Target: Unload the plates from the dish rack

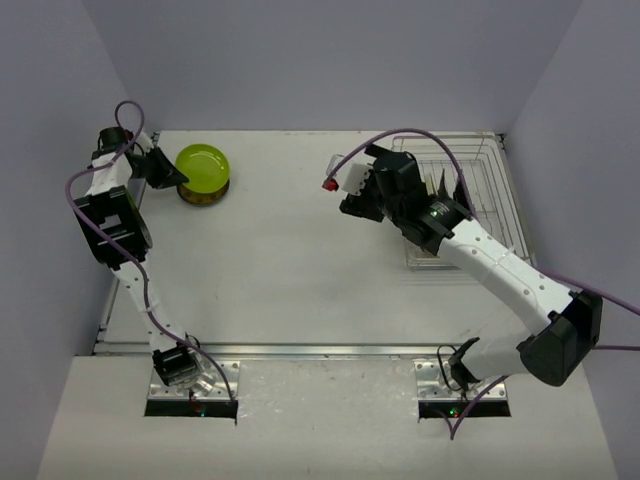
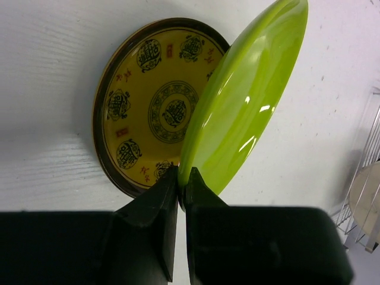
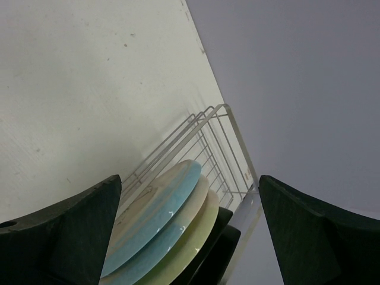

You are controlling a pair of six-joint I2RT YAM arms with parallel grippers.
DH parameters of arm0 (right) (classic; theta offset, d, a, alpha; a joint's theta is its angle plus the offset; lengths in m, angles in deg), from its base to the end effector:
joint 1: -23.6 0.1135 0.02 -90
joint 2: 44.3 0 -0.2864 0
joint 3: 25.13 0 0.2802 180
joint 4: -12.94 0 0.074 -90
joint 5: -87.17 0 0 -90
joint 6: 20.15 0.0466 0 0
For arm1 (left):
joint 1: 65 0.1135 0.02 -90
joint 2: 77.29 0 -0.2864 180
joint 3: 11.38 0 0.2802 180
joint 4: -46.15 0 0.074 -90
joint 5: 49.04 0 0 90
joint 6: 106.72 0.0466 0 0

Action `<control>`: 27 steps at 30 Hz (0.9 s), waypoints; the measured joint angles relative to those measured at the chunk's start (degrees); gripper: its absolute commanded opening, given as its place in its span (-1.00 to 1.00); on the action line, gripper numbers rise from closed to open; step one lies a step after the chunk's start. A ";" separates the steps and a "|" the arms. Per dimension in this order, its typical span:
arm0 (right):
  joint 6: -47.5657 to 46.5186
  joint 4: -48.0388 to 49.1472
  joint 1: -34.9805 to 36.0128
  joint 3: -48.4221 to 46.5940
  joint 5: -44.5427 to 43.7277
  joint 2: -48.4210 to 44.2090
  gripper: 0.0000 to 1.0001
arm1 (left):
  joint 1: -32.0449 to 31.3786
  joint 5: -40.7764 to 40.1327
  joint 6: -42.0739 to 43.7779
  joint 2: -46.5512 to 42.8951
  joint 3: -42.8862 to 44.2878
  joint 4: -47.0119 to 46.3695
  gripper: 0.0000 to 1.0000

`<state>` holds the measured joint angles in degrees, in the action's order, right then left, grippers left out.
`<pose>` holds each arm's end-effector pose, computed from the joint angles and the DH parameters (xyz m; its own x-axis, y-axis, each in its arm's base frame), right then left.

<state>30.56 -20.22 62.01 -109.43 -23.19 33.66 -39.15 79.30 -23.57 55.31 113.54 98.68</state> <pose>0.2794 0.2009 0.3714 -0.0588 -0.8043 -0.5913 -0.4864 0.5404 -0.6866 0.5044 0.2123 0.1909 -0.7677 -0.4759 -0.4291 -0.1573 0.7891 -0.5938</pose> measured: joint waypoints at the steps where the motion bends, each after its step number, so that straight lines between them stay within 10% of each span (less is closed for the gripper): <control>1: 1.01 -1.14 -0.47 -1.18 0.52 0.26 0.98 | 0.02 -0.04 0.17 0.15 0.00 0.00 -0.79; 12: 17.17 -12.36 -10.84 -17.43 7.24 3.84 0.98 | 0.22 -1.13 3.79 0.88 -0.02 3.28 0.12; 22: 31.66 -20.98 -28.55 -19.18 15.64 3.95 0.96 | -2.26 -12.80 13.43 -11.16 -2.65 5.53 0.30; 27: 35.50 -25.08 -38.88 -19.15 21.24 4.01 0.46 | -12.18 -27.57 21.39 -29.15 -14.56 -3.84 0.45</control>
<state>66.06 -45.30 23.13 -128.58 -1.94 37.67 -51.33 51.73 -2.18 26.17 98.98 94.85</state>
